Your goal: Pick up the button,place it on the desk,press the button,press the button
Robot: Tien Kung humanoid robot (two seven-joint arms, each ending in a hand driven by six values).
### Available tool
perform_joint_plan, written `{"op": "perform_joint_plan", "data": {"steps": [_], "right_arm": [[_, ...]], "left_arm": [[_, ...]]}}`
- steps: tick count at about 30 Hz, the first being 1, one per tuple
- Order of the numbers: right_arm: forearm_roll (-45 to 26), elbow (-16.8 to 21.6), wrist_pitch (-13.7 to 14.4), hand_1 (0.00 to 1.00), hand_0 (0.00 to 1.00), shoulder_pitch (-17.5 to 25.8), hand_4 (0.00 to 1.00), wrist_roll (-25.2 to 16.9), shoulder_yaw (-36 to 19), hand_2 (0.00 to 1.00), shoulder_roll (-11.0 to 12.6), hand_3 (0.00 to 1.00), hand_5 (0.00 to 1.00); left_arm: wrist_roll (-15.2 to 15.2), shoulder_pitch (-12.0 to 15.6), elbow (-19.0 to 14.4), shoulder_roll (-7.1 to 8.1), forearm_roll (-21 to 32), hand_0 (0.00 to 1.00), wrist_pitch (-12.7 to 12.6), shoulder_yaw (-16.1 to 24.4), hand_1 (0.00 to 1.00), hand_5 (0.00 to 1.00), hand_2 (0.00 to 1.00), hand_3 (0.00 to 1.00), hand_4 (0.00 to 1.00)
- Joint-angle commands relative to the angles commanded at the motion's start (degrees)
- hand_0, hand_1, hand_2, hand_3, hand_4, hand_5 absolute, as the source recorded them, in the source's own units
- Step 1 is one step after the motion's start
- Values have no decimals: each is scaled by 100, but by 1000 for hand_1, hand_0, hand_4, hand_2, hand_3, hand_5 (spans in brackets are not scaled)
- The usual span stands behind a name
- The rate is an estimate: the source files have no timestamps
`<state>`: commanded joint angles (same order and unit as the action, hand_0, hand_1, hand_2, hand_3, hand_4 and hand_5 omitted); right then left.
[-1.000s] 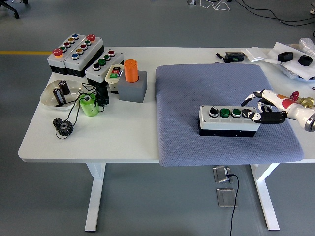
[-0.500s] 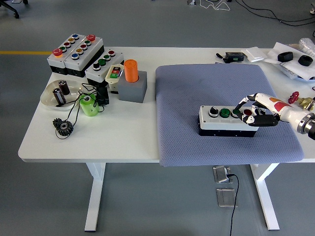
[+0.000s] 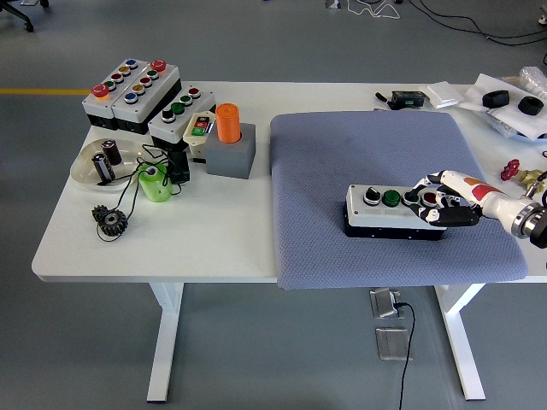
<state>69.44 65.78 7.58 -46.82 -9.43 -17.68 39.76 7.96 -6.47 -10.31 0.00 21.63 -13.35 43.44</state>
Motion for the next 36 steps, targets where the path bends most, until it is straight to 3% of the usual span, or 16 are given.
{"op": "perform_joint_plan", "data": {"steps": [5, 6, 8, 12, 13, 14, 18, 19, 23, 29, 36], "right_arm": [[-60, 241, 88, 2, 143, 67, 632, -80, -511, 97, 87, 632, 455], [-84, 272, 114, 2, 246, 77, 635, -104, -616, 180, 100, 659, 457], [-280, 353, 199, 2, 246, 112, 635, -171, -893, 180, 136, 659, 457], [-1080, 386, -35, 2, 246, 189, 635, 156, -1575, 180, 163, 659, 457], [-1341, 380, -55, 498, 555, 191, 641, 181, -1665, 583, 162, 775, 470], [-1564, 314, -148, 498, 555, 190, 641, 214, -1791, 583, 147, 775, 470], [-2533, -93, -594, 498, 555, 127, 641, 369, -2352, 583, 64, 775, 470], [-2756, -208, -663, 699, 748, 110, 638, 394, -2438, 777, 49, 787, 467], [-3762, -939, -899, 699, 748, -26, 638, 608, -2750, 777, -99, 787, 467], [-5214, -2000, -952, 743, 775, -39, 632, 722, -2961, 800, -197, 794, 482], [-6853, -2397, -1004, 752, 779, 80, 631, 744, -3045, 805, -177, 794, 493]], "left_arm": [[-8, 6, 0, 0, -28, 684, -5, 10, 756, 940, 780, 600, 397], [-9, 7, 0, 0, -30, 684, -5, 9, 756, 940, 779, 600, 397], [-8, 10, 0, 0, -27, 684, -5, 3, 756, 940, 779, 600, 397], [-10, 11, 0, 0, -28, 684, -7, -2, 756, 940, 779, 600, 397], [-11, 11, 0, 0, -31, 684, -7, 0, 756, 939, 780, 598, 397], [-11, 11, 0, 0, -32, 684, -8, -1, 756, 939, 780, 598, 397], [-8, 14, 0, 0, -21, 684, -7, -6, 756, 939, 780, 598, 397], [-8, 13, 0, 0, -21, 684, -7, -8, 756, 938, 779, 598, 397], [-11, 9, 0, 0, -8, 684, -8, -28, 756, 938, 779, 598, 397], [-22, 3, 0, 0, -28, 684, -16, -17, 756, 937, 779, 598, 398], [-41, 2, 0, 0, -59, 684, -31, -8, 756, 935, 779, 598, 396]]}}
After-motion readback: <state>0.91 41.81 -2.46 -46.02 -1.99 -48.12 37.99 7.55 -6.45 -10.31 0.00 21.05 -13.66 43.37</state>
